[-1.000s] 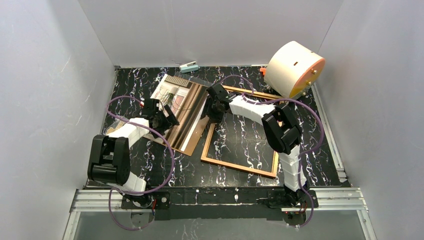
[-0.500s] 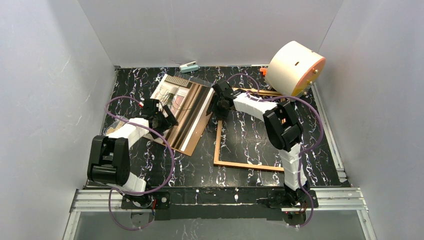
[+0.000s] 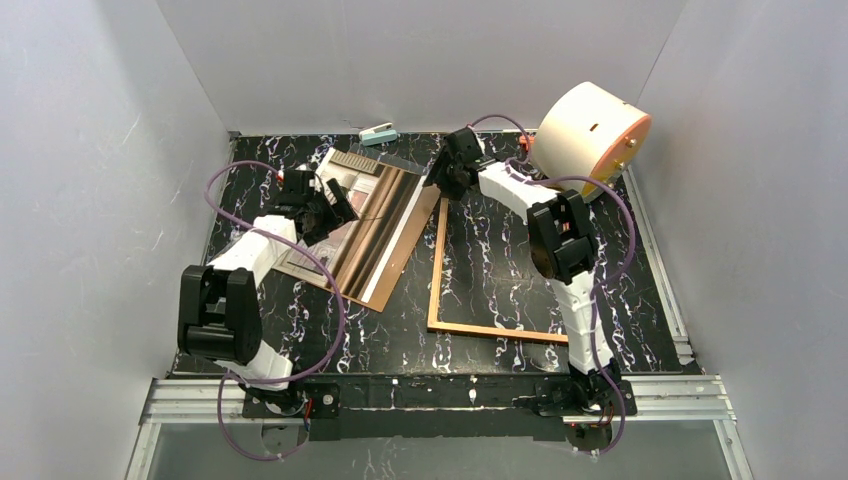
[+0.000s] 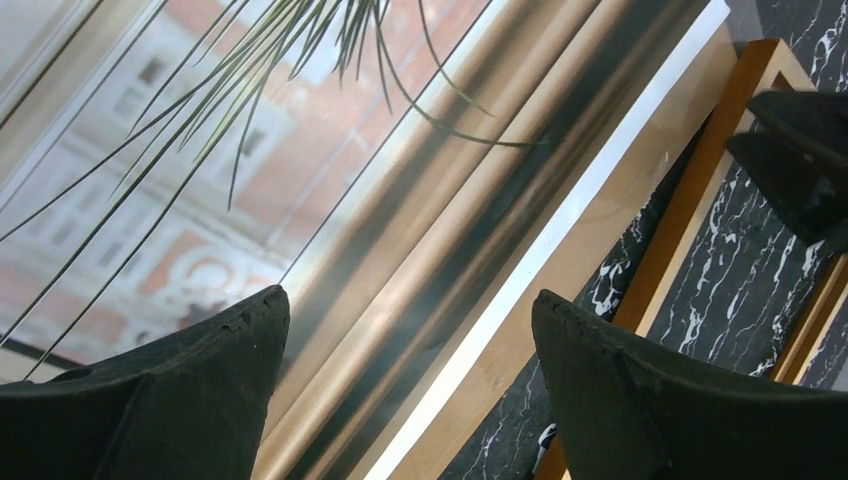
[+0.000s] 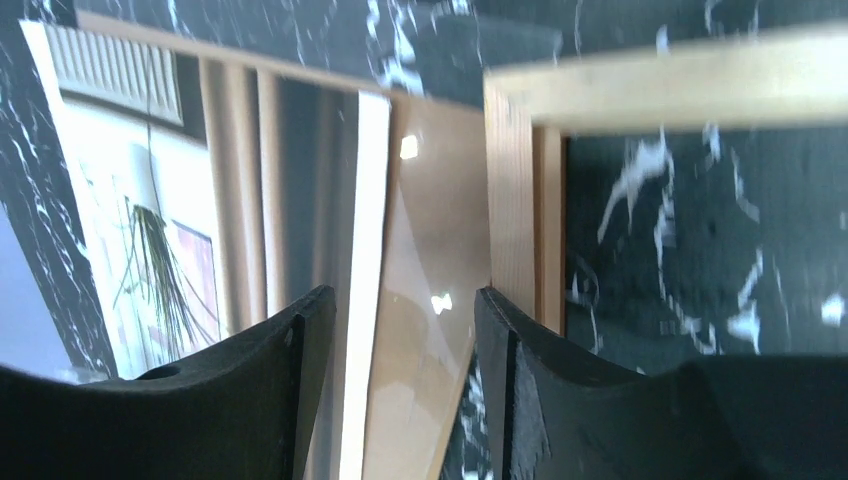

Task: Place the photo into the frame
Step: Pick up the photo frame item at the center of the board.

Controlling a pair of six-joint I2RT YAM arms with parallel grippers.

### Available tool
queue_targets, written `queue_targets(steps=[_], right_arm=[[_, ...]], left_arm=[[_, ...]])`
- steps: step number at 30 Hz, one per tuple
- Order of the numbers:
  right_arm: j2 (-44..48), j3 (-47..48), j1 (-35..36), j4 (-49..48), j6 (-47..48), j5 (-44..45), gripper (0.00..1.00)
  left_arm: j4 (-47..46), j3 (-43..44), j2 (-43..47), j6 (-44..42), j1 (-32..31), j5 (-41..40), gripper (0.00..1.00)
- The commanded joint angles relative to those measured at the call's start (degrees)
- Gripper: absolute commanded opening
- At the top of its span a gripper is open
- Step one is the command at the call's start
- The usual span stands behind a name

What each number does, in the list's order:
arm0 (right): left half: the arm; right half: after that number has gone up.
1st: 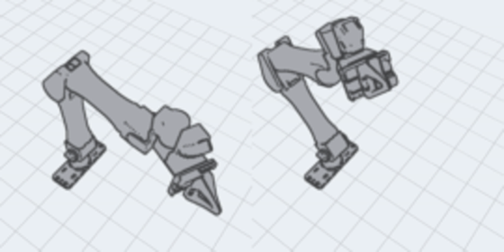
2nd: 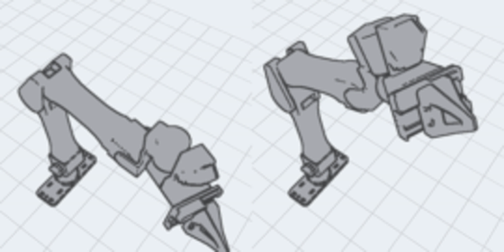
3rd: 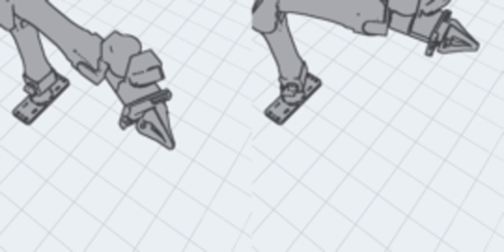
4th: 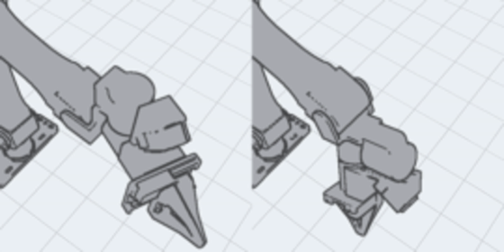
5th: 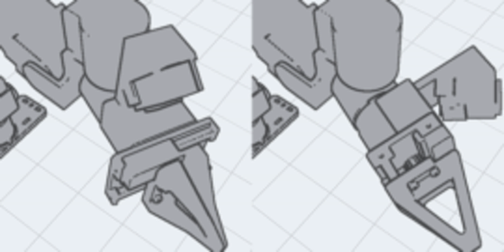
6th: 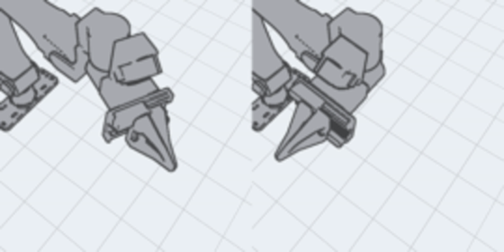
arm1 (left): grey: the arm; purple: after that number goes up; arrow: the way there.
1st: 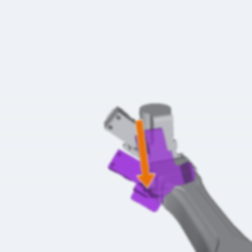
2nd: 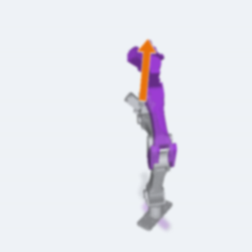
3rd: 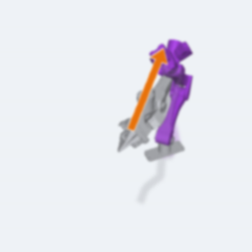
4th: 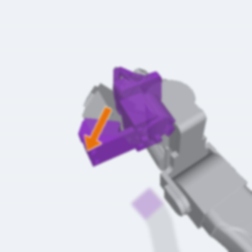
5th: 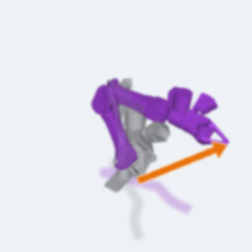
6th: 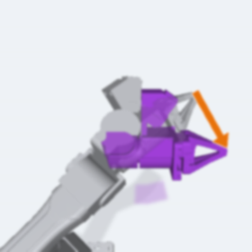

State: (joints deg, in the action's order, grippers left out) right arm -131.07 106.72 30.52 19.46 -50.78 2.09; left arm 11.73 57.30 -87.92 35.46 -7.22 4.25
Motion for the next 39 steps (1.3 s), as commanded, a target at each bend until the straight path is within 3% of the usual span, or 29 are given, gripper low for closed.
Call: queue_targets(steps=[1,7,15,22,35,39], right_arm=[[-5.75,6.55,-0.97,-4.64,5.70,-1.55,0.62],[-9.42,10.84,-1.21,-4.88,9.54,-2.46,0.62],[-11.21,14.49,-1.43,6.79,7.49,11.05,0.60],[-12.29,16.98,-1.43,9.16,7.28,13.02,0.61],[-14.22,17.52,-1.60,8.66,1.54,6.62,0.61],[-9.94,9.61,-2.23,-1.36,0.13,-0.48,0.59]], left_arm=[[-0.34,2.53,-3.00,-1.36,0.37,1.86,0.89],[-2.86,3.51,-6.74,-1.01,0.46,3.40,0.89],[-5.04,3.42,-9.35,1.97,0.50,1.67,0.88],[-3.10,4.02,-10.95,1.97,0.54,-1.28,0.88],[-2.80,4.26,-10.98,1.42,0.54,-1.70,0.88],[-1.90,4.82,-11.66,1.32,0.54,-2.19,0.87]])
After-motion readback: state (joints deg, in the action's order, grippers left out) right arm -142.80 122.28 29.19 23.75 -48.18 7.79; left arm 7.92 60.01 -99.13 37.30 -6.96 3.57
